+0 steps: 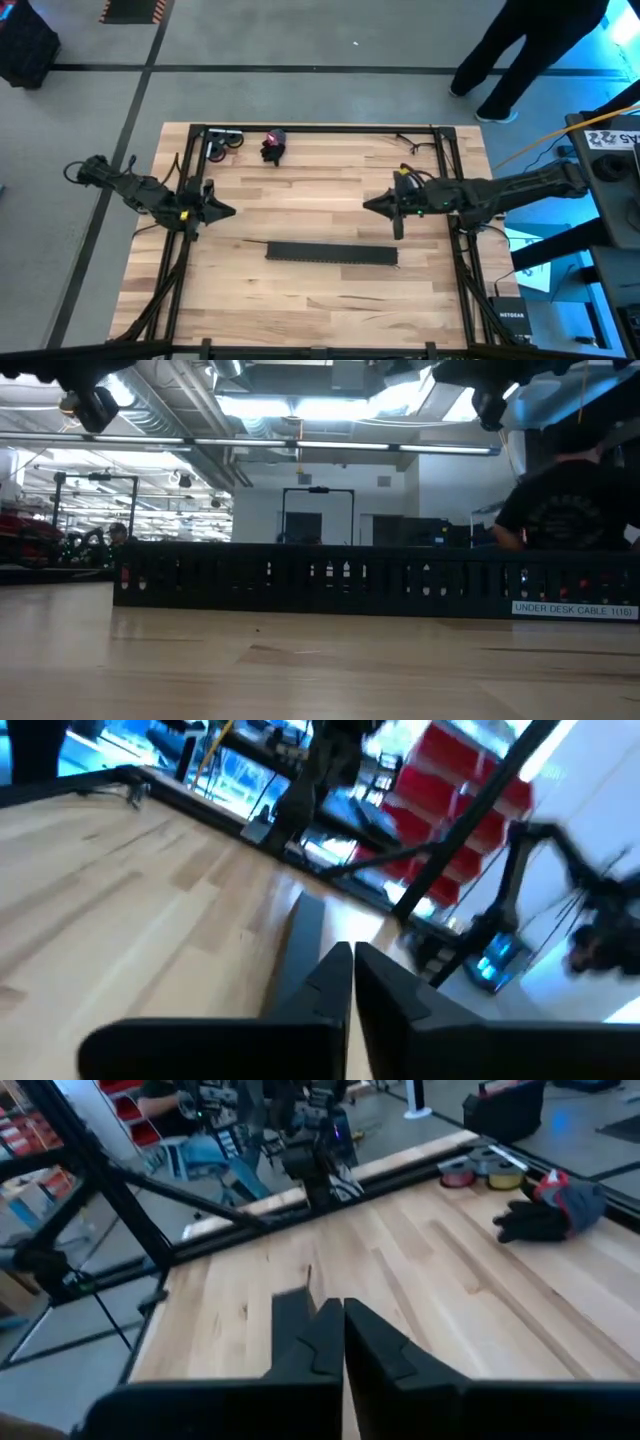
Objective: Ziptie cables
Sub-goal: Return to Home Position
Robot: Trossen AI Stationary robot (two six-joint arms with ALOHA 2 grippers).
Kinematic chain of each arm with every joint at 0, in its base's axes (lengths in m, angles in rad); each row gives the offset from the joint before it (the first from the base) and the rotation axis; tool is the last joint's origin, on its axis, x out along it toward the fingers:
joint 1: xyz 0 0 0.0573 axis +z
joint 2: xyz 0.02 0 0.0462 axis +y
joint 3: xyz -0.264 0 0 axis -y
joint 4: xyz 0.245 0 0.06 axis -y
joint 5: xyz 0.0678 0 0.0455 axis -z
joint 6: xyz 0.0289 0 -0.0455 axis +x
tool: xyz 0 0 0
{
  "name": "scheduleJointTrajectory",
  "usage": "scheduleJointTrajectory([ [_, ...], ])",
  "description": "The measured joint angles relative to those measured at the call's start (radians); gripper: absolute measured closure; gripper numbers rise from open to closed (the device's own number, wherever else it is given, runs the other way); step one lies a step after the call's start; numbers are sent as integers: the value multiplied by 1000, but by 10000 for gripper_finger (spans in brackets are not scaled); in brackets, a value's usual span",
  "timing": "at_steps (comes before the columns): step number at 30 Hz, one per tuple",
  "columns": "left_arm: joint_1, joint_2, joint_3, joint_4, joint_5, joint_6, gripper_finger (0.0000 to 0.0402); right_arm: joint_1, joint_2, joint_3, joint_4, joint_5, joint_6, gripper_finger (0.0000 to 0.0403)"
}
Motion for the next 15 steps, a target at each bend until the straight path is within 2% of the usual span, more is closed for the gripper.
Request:
scheduleJointTrajectory([
  [4,-1,-57,-2,-138,-10,107,383,0,-56,-14,-20,0,29,390],
  [8,-1,-75,-8,-119,-6,64,370,1,-68,-16,-36,-3,-75,377],
  [12,-2,-80,-11,-124,24,203,367,-1,-78,-59,50,-55,-183,373],
  [15,0,-96,-31,-63,27,268,367,0,-97,-138,185,-131,-207,373],
])
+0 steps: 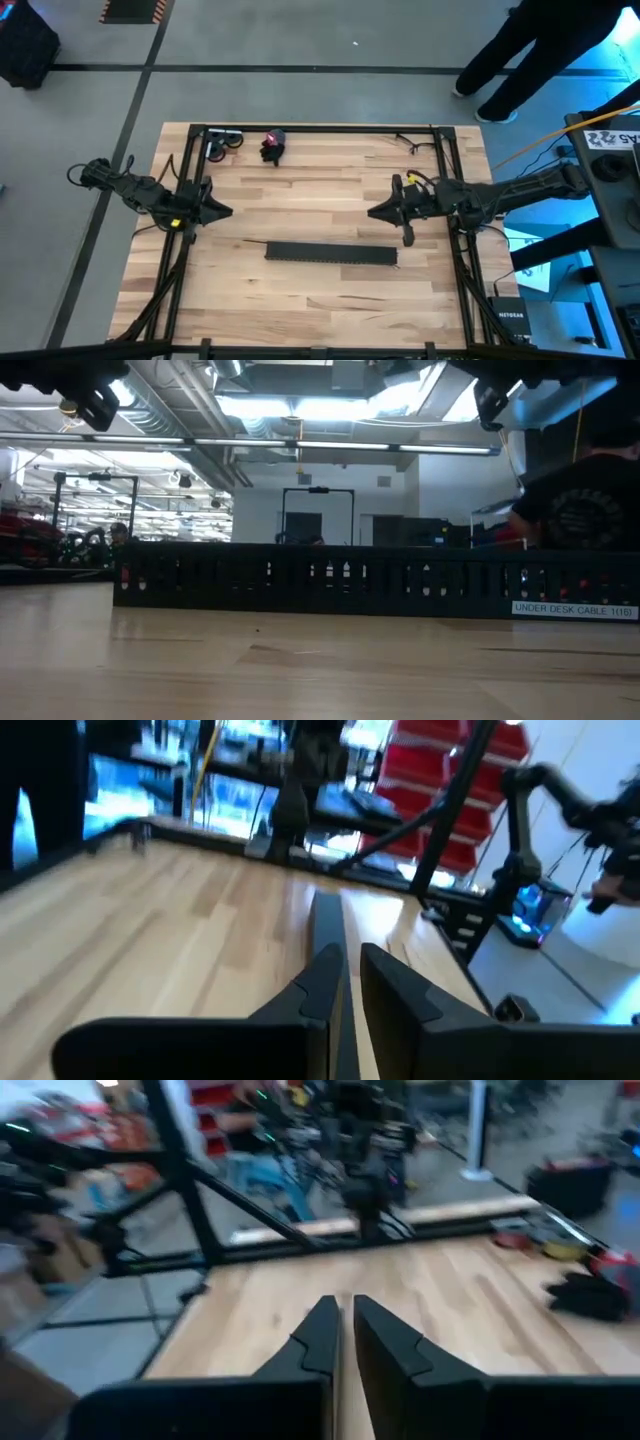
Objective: Ziptie cables
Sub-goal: Return to Home Position
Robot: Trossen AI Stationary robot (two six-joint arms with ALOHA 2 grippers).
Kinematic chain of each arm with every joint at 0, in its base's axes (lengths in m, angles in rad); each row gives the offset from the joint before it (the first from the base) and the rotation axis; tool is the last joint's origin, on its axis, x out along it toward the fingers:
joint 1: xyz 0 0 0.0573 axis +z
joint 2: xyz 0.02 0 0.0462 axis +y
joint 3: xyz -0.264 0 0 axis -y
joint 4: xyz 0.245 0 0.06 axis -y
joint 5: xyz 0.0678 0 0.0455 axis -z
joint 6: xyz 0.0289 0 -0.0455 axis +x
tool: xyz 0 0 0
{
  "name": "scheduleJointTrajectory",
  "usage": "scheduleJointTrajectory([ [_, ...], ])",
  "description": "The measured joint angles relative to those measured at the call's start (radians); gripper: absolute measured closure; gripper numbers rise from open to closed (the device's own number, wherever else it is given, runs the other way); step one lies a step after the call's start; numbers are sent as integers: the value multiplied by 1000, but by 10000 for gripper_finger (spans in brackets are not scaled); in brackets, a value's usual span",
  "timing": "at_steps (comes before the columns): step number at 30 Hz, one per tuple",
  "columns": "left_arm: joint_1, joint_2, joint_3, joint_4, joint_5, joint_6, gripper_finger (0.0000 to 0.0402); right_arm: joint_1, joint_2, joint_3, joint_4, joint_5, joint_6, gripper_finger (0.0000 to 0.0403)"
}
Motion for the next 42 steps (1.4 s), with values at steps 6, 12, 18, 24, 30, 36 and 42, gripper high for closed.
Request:
scheduleJointTrajectory([
  [6,0,-89,-45,16,31,10,367,0,-23,-210,329,-26,26,372],
  [12,0,-150,-62,37,59,94,366,0,-116,-326,399,8,47,372],
  [18,0,-150,-72,49,63,103,366,0,-256,-419,376,53,54,372],
  [24,1,-150,-185,220,86,146,366,0,-384,-500,384,50,47,372],
  [30,8,-150,-339,422,171,123,366,0,-430,-500,360,-6,-29,372],
  [36,108,-150,-355,404,163,134,366,0,-432,-500,361,-19,-61,372],
  [42,235,-151,-355,413,237,124,366,0,-432,-501,300,-19,-81,372],
])
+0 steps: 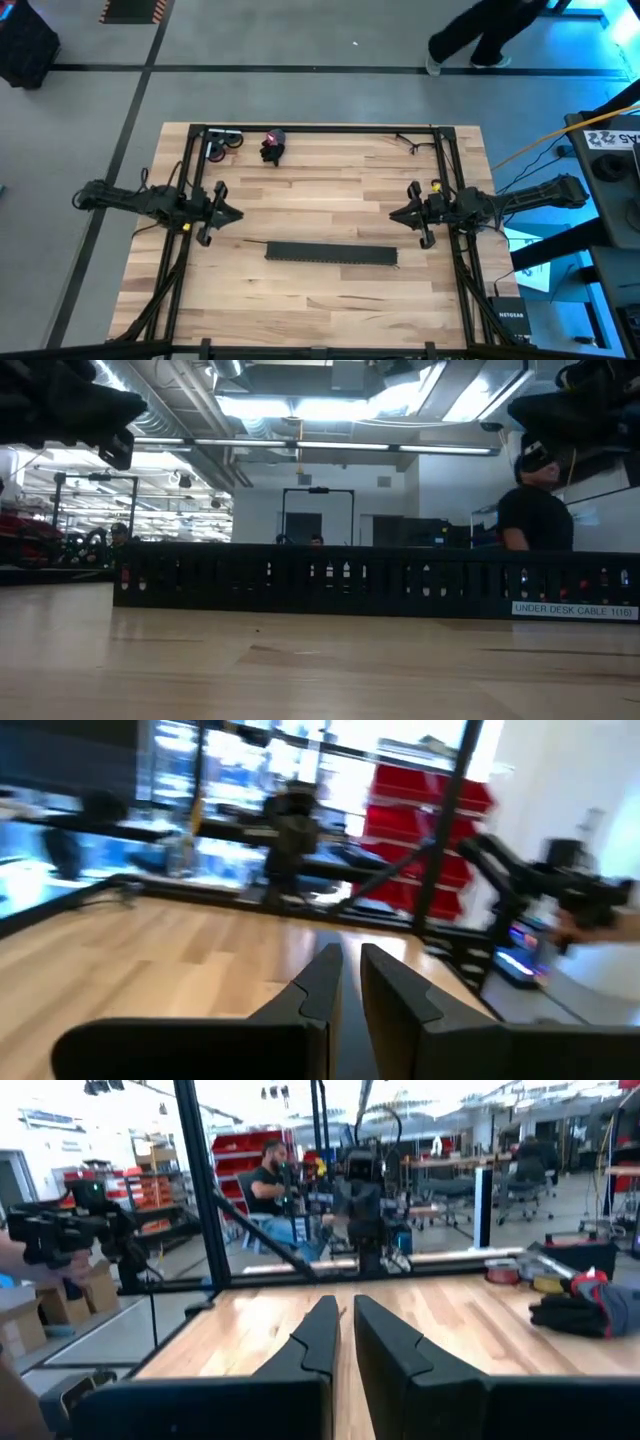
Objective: Ziptie cables
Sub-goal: Return to Home Position
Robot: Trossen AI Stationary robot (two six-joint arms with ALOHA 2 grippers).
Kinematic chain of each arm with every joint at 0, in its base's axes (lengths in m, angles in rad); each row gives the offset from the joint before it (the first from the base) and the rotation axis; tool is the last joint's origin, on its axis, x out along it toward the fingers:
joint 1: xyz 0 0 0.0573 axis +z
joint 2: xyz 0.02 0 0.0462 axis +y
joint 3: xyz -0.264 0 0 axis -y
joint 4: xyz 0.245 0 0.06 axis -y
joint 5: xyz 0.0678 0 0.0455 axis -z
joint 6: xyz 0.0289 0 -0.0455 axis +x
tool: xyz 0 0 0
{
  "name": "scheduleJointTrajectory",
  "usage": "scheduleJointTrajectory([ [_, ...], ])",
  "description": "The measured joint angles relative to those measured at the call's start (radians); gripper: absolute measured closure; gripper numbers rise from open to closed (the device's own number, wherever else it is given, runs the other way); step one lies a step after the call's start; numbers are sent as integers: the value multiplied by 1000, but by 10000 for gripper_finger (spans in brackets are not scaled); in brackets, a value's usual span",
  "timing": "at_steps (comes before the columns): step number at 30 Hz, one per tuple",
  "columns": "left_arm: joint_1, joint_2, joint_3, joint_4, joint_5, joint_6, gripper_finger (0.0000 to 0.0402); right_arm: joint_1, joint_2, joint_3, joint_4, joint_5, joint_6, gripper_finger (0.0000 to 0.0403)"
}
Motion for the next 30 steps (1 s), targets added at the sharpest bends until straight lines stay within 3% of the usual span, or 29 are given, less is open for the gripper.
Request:
scheduleJointTrajectory([
  [5,61,0,0,-24,159,9,366,0,0,0,-39,-8,5,372],
  [12,140,0,0,-27,164,-8,366,-50,-61,0,-50,-36,12,372],
  [18,164,0,0,-31,173,-10,366,-144,-236,0,-282,-94,180,372],
  [23,165,0,0,-36,188,-10,366,-194,-407,0,-367,-94,110,372],
  [30,165,0,0,-45,188,-15,366,-262,-403,0,-472,-102,88,372],
])
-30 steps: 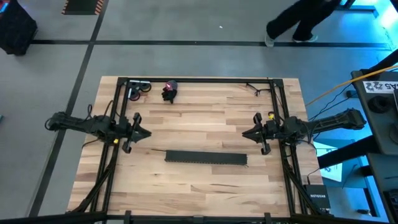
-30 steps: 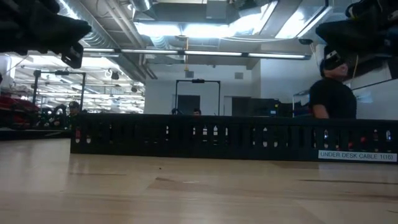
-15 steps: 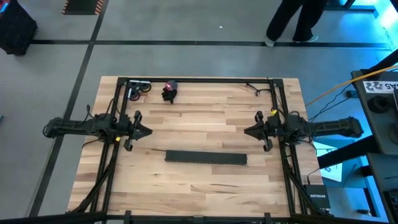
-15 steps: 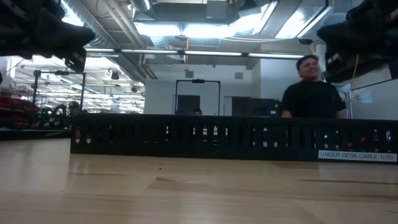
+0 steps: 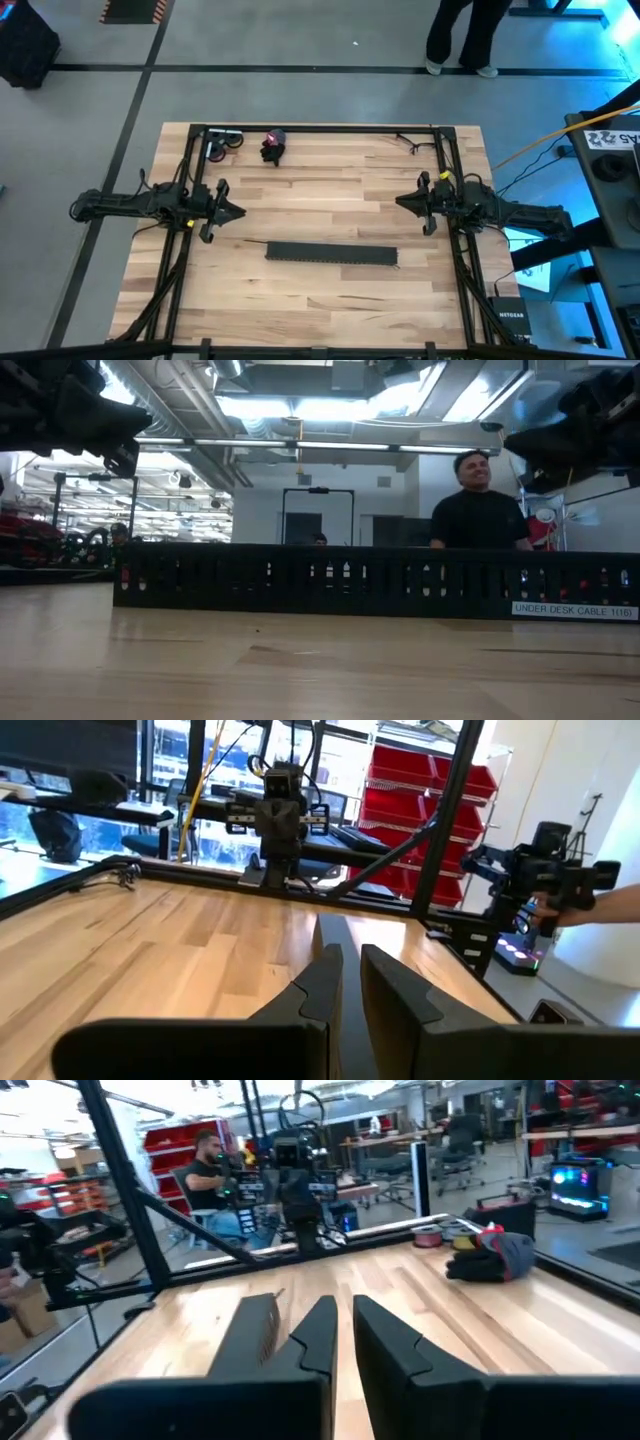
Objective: Ziptie cables
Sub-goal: Return to Home Position
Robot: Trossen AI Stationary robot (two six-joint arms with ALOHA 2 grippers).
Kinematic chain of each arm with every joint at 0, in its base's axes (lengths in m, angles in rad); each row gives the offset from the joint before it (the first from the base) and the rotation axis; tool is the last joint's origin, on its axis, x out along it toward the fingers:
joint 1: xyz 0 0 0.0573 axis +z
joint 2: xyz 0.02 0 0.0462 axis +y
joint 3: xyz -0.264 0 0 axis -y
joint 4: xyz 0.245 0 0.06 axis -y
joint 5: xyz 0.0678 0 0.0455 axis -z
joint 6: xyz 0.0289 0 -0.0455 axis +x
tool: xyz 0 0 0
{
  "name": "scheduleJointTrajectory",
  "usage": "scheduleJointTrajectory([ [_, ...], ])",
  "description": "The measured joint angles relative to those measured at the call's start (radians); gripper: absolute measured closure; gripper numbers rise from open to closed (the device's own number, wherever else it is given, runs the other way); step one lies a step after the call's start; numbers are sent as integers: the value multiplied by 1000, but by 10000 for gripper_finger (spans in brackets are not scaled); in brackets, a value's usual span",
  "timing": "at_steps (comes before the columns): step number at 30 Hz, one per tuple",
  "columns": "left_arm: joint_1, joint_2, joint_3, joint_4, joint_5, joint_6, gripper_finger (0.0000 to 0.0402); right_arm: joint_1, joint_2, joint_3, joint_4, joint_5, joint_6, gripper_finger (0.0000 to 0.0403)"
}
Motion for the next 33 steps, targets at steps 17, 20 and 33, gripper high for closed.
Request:
scheduleJointTrajectory([
  [17,-1,2,0,-38,-5,-181,366,-91,6,0,-17,-10,-5,372],
  [20,-2,7,0,-38,-6,-284,366,-91,6,0,-20,-9,-5,372],
  [33,-2,7,0,-41,-7,-299,366,-91,6,0,-19,-9,-4,372],
])
